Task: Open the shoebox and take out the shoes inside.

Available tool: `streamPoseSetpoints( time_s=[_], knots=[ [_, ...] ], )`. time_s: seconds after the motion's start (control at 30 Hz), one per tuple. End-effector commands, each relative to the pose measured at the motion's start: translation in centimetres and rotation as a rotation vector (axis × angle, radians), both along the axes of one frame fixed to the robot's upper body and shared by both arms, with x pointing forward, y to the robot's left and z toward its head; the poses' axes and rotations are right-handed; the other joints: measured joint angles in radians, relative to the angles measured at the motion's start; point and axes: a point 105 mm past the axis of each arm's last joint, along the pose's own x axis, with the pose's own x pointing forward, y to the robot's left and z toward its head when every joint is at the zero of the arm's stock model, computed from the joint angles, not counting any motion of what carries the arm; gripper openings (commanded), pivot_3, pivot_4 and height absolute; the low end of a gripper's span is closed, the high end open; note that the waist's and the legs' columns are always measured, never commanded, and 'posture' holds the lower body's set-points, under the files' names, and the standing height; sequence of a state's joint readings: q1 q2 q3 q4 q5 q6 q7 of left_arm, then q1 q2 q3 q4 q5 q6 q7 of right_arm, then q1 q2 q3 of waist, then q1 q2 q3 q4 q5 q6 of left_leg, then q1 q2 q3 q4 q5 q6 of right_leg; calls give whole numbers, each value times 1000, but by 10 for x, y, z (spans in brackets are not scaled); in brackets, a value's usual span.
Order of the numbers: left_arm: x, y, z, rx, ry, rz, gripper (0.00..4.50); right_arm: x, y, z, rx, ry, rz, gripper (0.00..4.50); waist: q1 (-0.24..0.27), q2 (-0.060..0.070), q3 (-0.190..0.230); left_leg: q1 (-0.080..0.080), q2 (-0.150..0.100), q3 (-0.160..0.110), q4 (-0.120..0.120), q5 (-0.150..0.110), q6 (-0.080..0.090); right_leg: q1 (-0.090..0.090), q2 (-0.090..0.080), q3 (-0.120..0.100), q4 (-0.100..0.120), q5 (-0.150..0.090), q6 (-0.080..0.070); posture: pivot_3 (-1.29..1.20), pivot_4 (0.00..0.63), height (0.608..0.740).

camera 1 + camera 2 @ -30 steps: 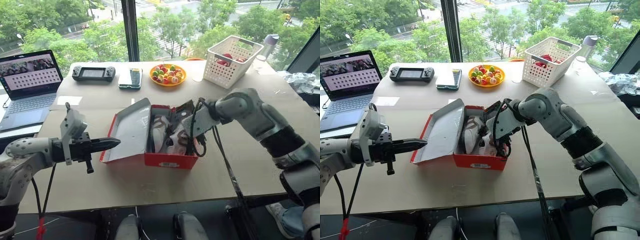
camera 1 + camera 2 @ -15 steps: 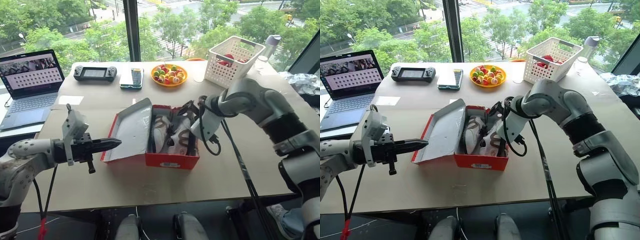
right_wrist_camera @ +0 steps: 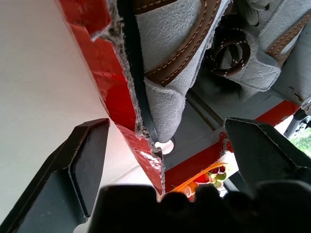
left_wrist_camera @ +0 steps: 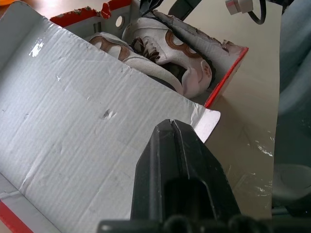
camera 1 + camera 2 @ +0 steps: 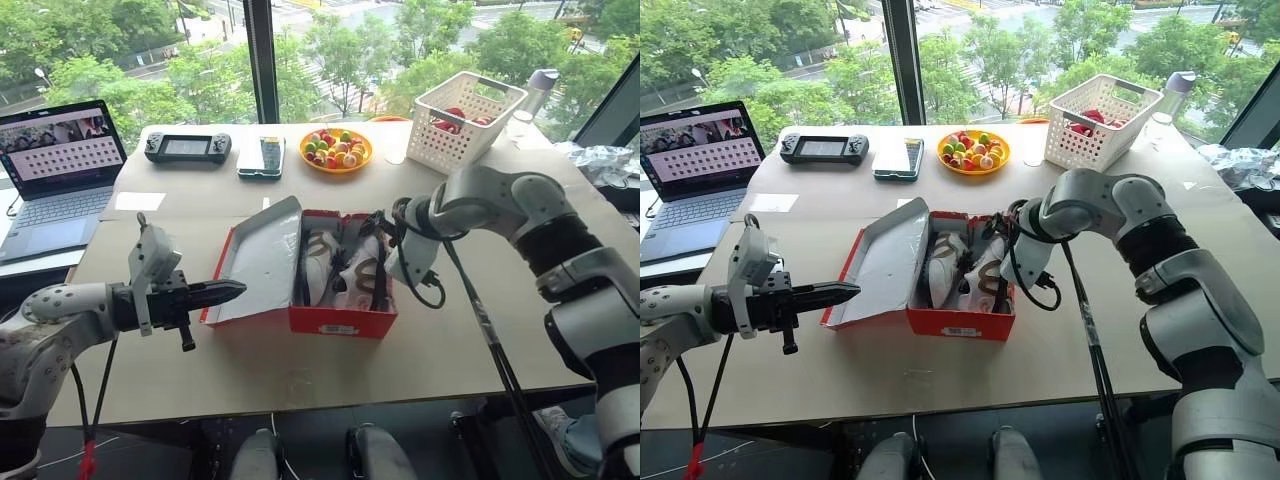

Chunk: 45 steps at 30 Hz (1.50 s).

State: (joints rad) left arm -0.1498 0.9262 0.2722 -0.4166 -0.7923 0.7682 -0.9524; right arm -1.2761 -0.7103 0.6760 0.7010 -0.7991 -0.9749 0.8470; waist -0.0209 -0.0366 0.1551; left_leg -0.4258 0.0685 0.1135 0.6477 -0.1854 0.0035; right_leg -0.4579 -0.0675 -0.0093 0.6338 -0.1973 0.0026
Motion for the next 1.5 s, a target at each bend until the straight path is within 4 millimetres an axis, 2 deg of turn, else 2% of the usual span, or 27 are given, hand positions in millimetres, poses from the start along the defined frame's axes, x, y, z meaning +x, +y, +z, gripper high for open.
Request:
streamPoseSetpoints(
  time_s=[0.03, 0.13, 0.2, 0.4, 0.5, 0.6, 0.7, 0.83, 1.0, 1.3, 1.5],
  knots=[
    [-3, -2, 9, -4, -40, -12, 0, 9, -2, 34, 16, -98, -16, 4449, -1, 0, 0, 0, 0, 0, 0, 0, 0, 0, 0, 0, 0, 0, 0, 0, 150, 738],
    [-2, -3, 8, -8, -42, -13, 0, 19, 3, 55, 31, -169, -37, 4449, -6, 0, 0, 0, 0, 0, 0, 0, 0, 0, 0, 0, 1, 0, 0, 0, 150, 738],
    [-2, -4, 8, -11, -41, -14, 0, 22, 13, 64, 63, -194, -29, 4449, -11, 0, 0, 0, 0, 0, 0, 0, 0, -1, 0, 0, 2, 0, -1, 0, 150, 738],
    [-2, -4, 8, -13, -43, -10, 0, 23, 52, 65, 141, -196, 37, 4449, -26, 0, 0, 3, 0, 0, 0, 1, -2, -1, 0, 0, 9, -3, -4, 0, 150, 738],
    [-3, -5, 8, -15, -43, -13, 0, 23, 61, 60, 162, -181, 49, 4449, -25, 0, 0, 3, 0, -1, 0, 2, -3, -1, 0, 0, 11, -3, -4, 0, 150, 738],
    [-4, -6, 9, -14, -44, -13, 0, 26, 60, 50, 160, -168, 42, 4449, -21, 0, 0, 3, 0, -1, 0, 2, -3, -1, 0, 0, 11, -3, -4, 0, 150, 738],
    [-6, -6, 9, -16, -41, -7, 0, 32, 41, 36, 106, -165, 11, 4449, -20, 0, 0, 3, -1, -1, 0, 2, -4, -1, -1, 0, 11, -3, -4, 0, 150, 738],
    [-7, -8, 9, -19, -37, -9, 0, 29, 22, 27, 54, -138, 4, 4449, -20, 0, 0, 2, -1, -1, 0, 2, -4, -1, -1, 0, 10, -3, -4, 0, 150, 738],
    [-8, -10, 9, -23, -34, -15, 0, 25, 5, 14, 22, -93, -12, 4449, -24, 0, 0, 3, -1, -1, -1, 2, -4, -1, -1, 0, 10, -3, -4, 0, 150, 738],
    [-5, -9, 11, -21, -37, -15, 0, -8, 23, -14, 55, 55, 74, 4449, -20, 0, 0, 5, -1, -2, 0, 2, -4, 2, 0, 0, 11, -5, -1, 0, 150, 738],
    [-3, -9, 11, -24, -39, -10, 0, -22, 30, -21, 54, 109, 88, 4449, -21, 0, 0, 5, -1, -2, 0, 2, -4, 1, 0, 0, 11, -5, -1, 0, 150, 738]
  ],
)
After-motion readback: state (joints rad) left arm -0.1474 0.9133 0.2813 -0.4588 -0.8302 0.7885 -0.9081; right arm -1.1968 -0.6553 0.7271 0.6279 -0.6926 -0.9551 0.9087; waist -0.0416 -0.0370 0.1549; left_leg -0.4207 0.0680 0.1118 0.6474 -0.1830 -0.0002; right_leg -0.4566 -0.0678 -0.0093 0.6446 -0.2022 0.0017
